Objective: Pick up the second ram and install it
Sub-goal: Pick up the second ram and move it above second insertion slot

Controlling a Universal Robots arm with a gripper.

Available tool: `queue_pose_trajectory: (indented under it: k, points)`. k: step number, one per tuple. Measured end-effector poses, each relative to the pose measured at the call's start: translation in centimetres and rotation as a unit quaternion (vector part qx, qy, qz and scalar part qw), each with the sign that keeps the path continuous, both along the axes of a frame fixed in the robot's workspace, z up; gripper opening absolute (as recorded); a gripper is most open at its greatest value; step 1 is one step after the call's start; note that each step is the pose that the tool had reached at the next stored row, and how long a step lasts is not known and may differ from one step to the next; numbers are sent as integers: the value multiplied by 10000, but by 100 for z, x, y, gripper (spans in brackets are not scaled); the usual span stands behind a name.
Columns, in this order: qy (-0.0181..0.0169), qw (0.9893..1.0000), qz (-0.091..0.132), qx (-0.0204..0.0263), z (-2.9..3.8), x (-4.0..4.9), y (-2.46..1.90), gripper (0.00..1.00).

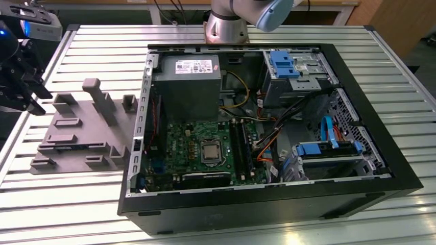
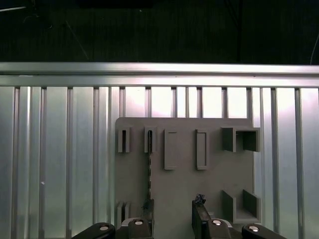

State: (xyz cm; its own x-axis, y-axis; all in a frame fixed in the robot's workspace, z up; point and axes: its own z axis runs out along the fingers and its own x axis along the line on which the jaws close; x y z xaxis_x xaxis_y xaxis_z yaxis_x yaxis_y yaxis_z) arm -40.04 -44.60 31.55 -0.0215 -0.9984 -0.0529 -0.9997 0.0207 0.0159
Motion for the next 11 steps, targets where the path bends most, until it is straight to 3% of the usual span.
queue_pose_trajectory:
  k: [6, 11]
  points:
    - [-1, 10000, -2, 0, -5, 0, 0, 43]
    - [-6, 10000, -44, -2, -79, -1, -7, 43]
